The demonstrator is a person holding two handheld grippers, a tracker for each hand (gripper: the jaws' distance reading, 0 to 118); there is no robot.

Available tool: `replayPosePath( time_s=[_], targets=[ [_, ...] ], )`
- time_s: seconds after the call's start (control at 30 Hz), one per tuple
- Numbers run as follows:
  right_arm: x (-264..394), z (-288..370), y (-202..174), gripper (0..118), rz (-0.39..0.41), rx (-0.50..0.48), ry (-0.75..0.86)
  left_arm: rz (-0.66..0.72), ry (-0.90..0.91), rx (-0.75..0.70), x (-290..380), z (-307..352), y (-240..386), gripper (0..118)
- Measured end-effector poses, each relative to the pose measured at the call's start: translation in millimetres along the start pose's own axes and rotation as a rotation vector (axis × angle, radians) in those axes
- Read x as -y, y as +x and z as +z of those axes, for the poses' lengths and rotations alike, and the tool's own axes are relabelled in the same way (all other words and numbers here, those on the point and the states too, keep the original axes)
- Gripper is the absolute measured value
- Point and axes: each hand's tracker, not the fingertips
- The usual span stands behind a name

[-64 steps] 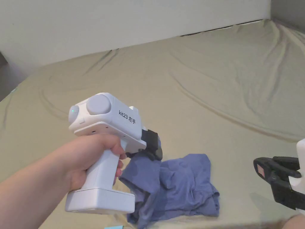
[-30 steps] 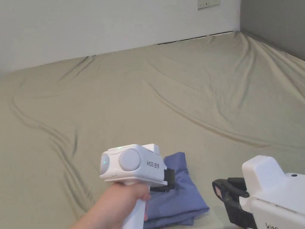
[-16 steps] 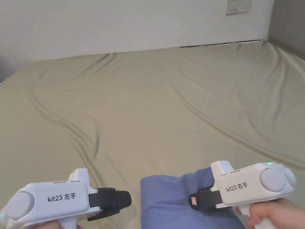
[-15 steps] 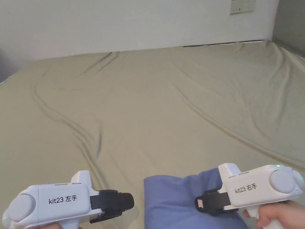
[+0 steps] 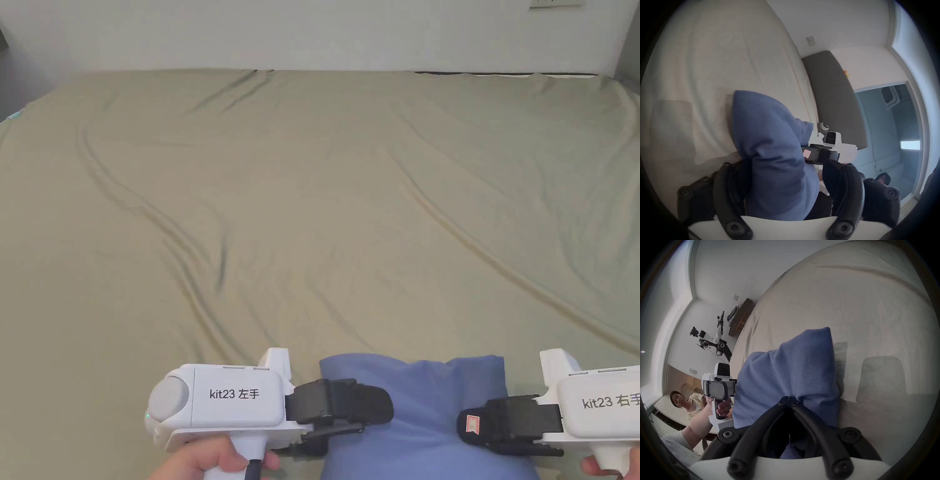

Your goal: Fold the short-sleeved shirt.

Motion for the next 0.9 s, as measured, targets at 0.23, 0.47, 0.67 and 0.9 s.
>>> replayPosePath(
  time_s=[0.23,0.47,0.67,0.9],
  targets=[
    [8.5,14.1,-18.7,0,0.045,0.011,0.049,-0.120,-0.091,-0.191,-15.2,11.3,18.1,27],
    [15.9,37.2,-61.7,0,0.150,0.002,0.042,-0.238,-0.123,-0.500,-63.6,138.4,57.2,26],
    [24.4,50.5,-102.7,0,0.205,-0.019,0.046,-0.246,-0.072,-0.964,-120.1,290.9,33.8,26],
    [22.6,50.4,-101.9,0,0.231,-0.006,0.071,-0.221,-0.114,-1.534,-150.4,389.8,-44.7,24]
  ],
)
